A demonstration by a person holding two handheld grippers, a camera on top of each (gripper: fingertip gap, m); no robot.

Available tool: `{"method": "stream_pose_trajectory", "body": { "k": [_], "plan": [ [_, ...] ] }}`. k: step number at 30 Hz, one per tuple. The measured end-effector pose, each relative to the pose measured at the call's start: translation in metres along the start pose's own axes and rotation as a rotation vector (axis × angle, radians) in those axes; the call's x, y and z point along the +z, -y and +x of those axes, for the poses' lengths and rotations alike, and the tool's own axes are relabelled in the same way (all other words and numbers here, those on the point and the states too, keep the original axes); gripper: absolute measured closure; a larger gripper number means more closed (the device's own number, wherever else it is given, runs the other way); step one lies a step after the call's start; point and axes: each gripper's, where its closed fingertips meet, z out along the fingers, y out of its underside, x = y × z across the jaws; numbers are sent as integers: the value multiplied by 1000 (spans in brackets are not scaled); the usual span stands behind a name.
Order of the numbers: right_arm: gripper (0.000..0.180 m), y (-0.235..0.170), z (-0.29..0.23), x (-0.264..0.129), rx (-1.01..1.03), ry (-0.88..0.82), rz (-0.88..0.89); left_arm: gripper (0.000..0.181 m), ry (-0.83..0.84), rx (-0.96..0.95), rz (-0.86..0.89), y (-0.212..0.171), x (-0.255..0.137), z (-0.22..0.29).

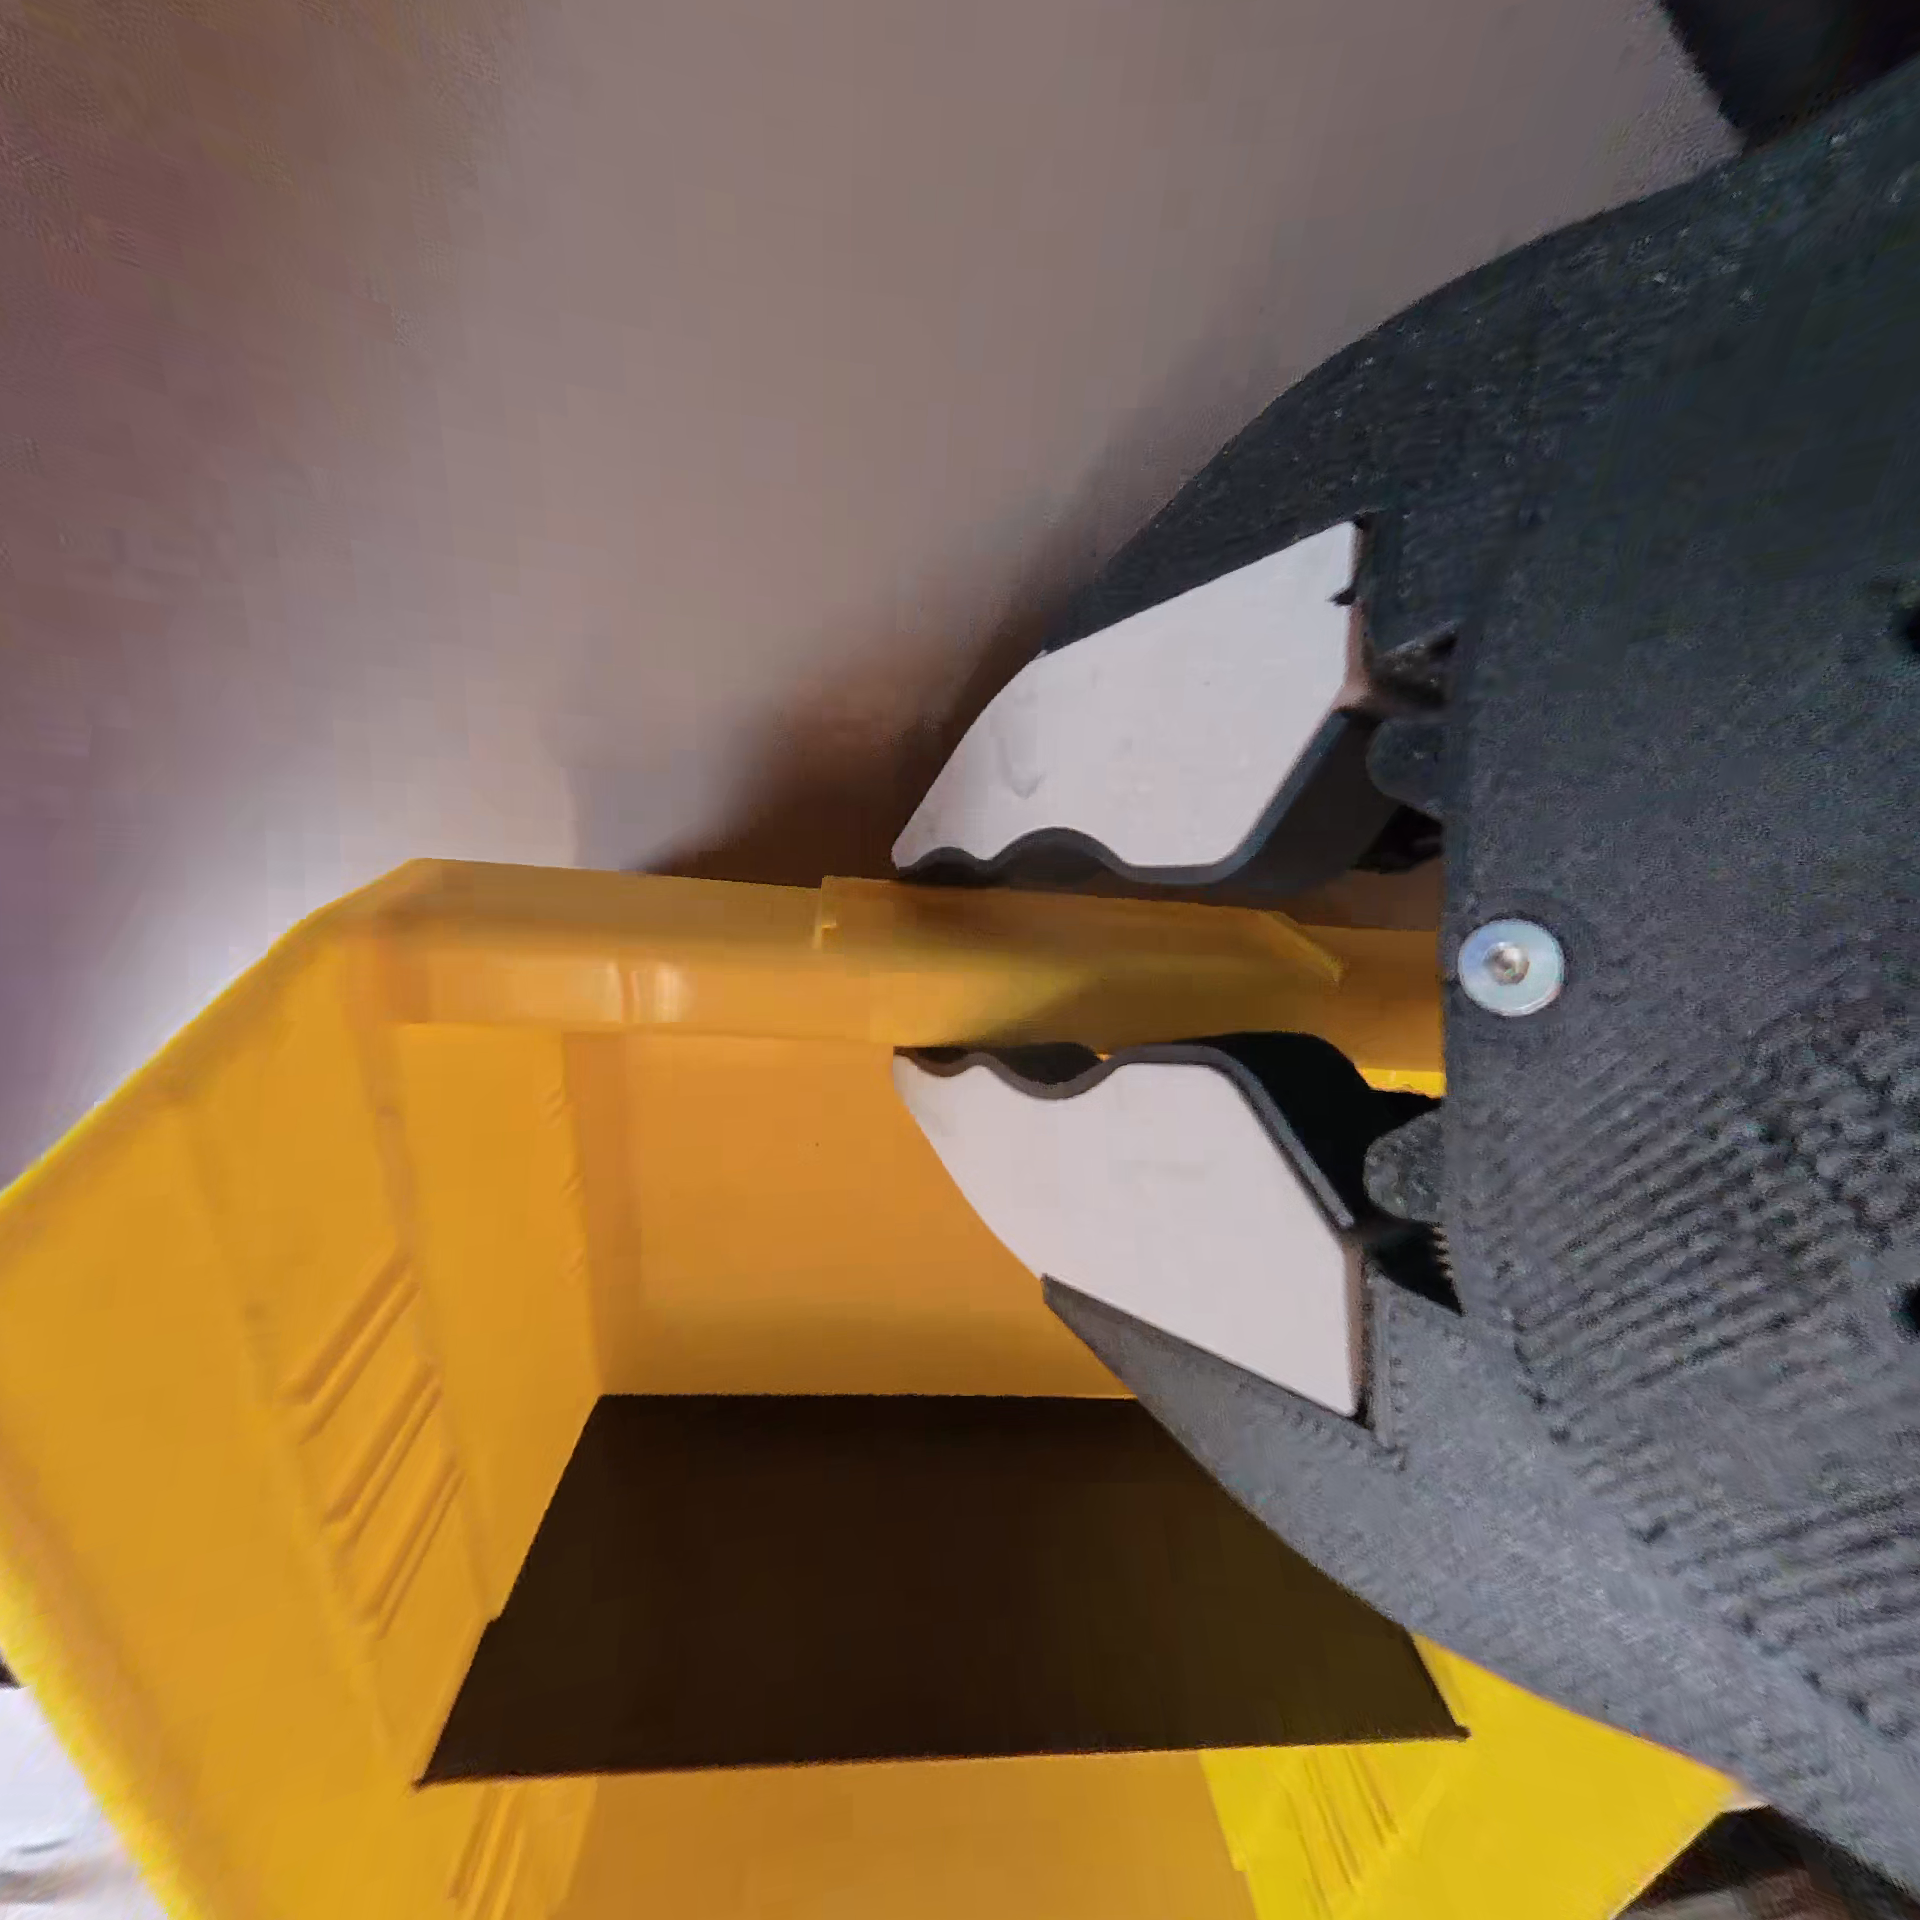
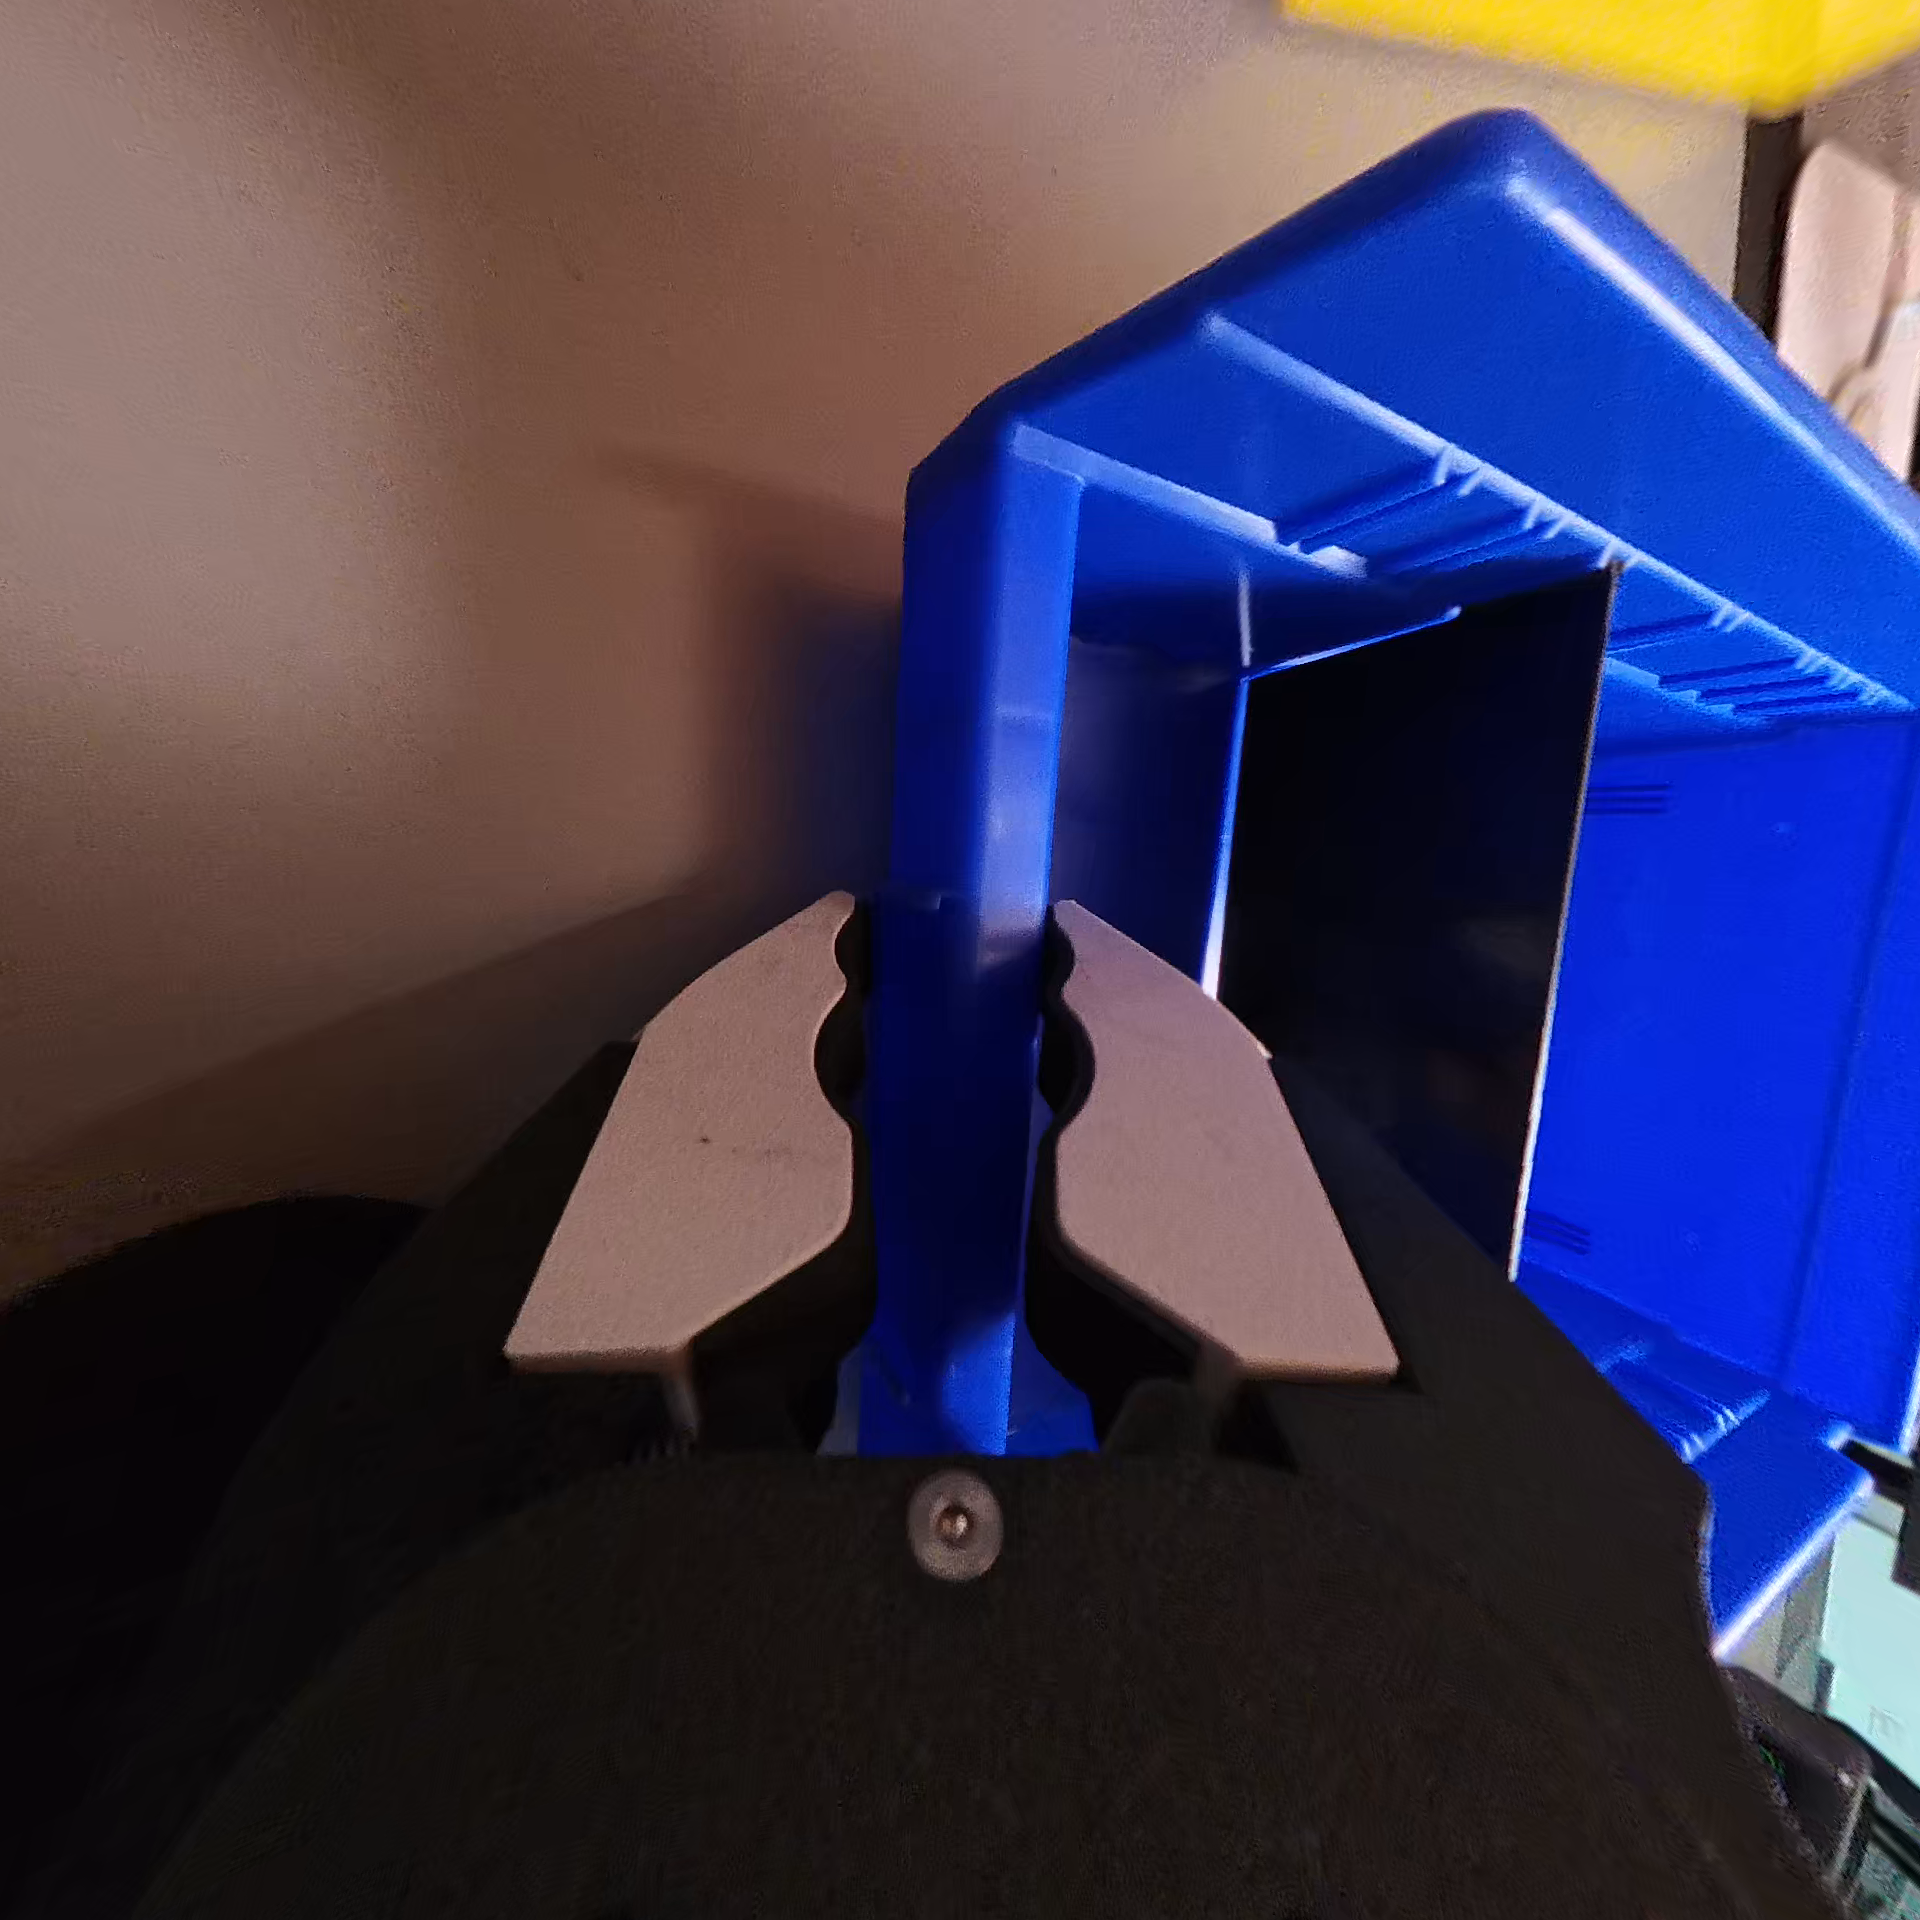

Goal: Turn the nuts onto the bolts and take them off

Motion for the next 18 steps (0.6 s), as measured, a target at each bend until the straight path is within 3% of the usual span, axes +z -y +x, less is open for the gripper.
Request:
{"method": "stream_pose_trajectory", "body": {
  "k": [4, 8, 12, 15, 18],
  "plan": [
    [146, 34, -22, -30, 53, -61, 162, 138, 115, 40, 79, 39, 10, -9],
    [147, 37, -13, -100, 323, -198, 387, 139, 222, -93, 315, 74, -28, -11],
    [150, -40, 20, -157, 763, -498, 480, 132, -130, -486, 594, 114, -62, 51],
    [134, -79, 16, -141, 985, -509, 454, 123, -242, -632, 671, 146, -61, 96],
    [128, -81, 12, -101, 1056, -450, 385, 124, -103, -692, 665, 171, -38, 104]
  ]
}}
